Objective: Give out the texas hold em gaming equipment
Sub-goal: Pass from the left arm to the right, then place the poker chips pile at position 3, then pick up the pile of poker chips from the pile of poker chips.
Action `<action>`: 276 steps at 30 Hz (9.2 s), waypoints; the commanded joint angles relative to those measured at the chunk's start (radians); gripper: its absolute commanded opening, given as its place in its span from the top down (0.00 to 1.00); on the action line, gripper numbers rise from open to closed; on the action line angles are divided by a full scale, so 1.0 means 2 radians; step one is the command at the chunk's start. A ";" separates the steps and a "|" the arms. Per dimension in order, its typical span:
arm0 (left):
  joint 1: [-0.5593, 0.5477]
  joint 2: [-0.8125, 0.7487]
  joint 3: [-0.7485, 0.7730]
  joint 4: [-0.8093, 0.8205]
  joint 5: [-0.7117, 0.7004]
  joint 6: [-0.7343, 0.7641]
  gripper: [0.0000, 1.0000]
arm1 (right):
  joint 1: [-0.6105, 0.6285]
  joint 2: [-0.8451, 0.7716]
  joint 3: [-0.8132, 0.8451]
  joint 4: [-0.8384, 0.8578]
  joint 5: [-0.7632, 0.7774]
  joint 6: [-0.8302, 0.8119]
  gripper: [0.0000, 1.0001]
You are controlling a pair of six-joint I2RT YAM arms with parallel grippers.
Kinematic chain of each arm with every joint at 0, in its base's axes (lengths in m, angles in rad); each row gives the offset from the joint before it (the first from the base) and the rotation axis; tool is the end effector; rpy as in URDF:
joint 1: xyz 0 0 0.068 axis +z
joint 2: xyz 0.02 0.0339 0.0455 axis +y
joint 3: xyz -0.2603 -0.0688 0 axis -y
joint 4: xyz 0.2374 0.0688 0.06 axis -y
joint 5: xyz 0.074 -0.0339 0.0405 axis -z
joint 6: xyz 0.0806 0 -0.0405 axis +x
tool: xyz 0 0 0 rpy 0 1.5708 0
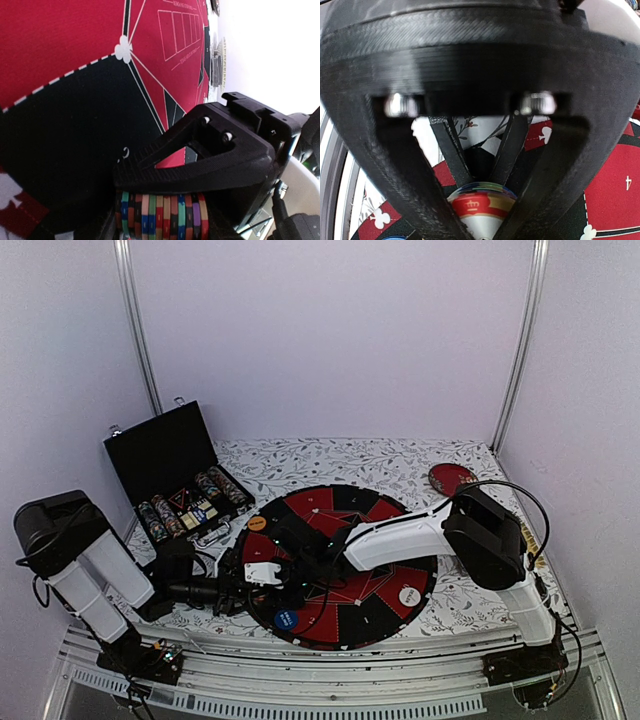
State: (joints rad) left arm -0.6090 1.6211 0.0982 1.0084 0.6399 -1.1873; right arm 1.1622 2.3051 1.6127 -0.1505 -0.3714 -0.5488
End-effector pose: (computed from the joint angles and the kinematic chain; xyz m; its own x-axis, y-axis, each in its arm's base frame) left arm 0.1571 -0.1682 0.0710 -0.9720 -0.2291 -0.0532 -0.0431 0.3960 -0.9172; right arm 0.1776 0.4839 0.0900 0.2431 -0.6621 -0.7089 -0.9661 -0.2306 -0.1159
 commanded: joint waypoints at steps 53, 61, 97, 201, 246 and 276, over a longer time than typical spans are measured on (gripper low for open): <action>0.157 -0.307 0.056 -0.502 -0.103 0.199 0.16 | 0.010 0.002 0.060 -0.124 0.048 0.004 0.98; 0.195 -0.324 0.080 -0.533 -0.095 0.231 0.15 | 0.016 0.035 0.119 -0.160 0.059 0.009 0.98; 0.222 -0.335 0.079 -0.542 -0.078 0.256 0.15 | 0.027 0.051 0.192 -0.210 0.088 0.012 0.30; 0.268 0.048 0.503 -0.846 -0.408 0.843 0.49 | -0.176 -0.267 -0.170 -0.175 0.039 0.211 0.46; 0.268 0.093 0.502 -0.838 -0.385 0.833 0.35 | -0.176 -0.256 -0.162 -0.198 0.027 0.212 0.46; 0.267 0.060 0.491 -0.812 -0.460 0.820 0.32 | -0.176 -0.250 -0.168 -0.199 0.011 0.216 0.46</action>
State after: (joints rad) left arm -0.0822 1.7355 1.0962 -0.6258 -0.2234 0.4679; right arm 0.8158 1.7859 1.2732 -0.5392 -0.3294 -0.1200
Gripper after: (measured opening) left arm 0.679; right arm 0.535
